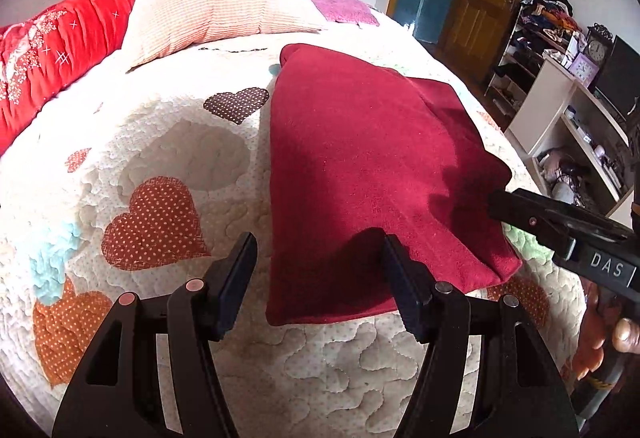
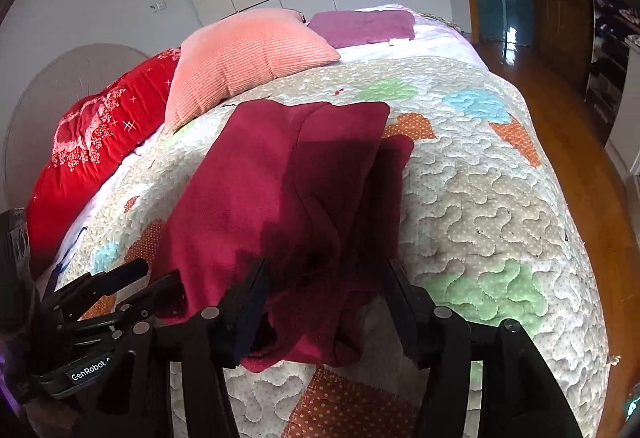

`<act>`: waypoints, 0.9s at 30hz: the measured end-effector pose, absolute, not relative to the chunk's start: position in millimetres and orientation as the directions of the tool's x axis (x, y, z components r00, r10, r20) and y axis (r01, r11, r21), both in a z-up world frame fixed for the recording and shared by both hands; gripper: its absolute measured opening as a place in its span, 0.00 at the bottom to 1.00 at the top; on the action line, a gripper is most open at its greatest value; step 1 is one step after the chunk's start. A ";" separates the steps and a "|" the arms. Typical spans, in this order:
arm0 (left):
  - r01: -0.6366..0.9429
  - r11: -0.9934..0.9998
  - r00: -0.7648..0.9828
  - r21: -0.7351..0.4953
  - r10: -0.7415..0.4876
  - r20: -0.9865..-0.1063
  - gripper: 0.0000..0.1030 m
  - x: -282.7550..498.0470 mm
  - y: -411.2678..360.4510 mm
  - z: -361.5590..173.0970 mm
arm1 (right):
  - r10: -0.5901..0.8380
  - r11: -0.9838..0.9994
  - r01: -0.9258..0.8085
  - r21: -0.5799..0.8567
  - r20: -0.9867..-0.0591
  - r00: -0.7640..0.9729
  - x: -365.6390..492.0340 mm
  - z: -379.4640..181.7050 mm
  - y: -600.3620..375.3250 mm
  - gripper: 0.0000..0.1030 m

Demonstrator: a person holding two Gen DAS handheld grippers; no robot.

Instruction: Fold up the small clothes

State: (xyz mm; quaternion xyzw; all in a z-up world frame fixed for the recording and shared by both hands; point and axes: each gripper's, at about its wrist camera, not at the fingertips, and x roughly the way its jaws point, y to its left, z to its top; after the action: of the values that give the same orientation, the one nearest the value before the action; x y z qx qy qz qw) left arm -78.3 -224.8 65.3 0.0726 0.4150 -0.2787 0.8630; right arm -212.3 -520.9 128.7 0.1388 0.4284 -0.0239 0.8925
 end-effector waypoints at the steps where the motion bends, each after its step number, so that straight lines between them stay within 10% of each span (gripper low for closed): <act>1: 0.541 0.835 0.499 -0.101 -0.416 -0.760 0.63 -78.8 -225.9 64.7 | 0.075 0.966 0.150 0.211 -0.782 0.619 -210.6 125.4 -518.4 0.37; 2: 0.543 0.834 0.500 -0.096 -0.413 -0.761 0.63 -79.2 -227.0 64.3 | 0.061 0.973 0.139 0.184 -0.786 0.615 -210.5 125.3 -515.8 0.07; 3: 0.545 0.834 0.502 -0.093 -0.412 -0.760 0.63 -79.8 -227.0 64.7 | 0.053 0.977 0.129 0.170 -0.777 0.627 -212.6 129.3 -514.5 0.05; 8: 0.530 0.843 0.514 -0.090 -0.404 -0.756 0.63 -76.7 -225.2 66.1 | -0.111 0.980 0.197 0.014 -0.787 0.606 -214.8 128.1 -525.5 0.03; 27: 0.526 0.841 0.491 -0.127 -0.422 -0.762 0.63 -63.7 -223.2 63.4 | 0.166 0.953 0.091 0.290 -0.747 0.643 -220.2 107.5 -519.8 0.01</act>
State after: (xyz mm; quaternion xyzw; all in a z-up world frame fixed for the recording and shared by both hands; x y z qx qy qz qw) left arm -63.7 -223.2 63.4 0.0615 0.4225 -0.2753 0.8614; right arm -220.2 -519.8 107.5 0.1525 0.4219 0.0212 0.8935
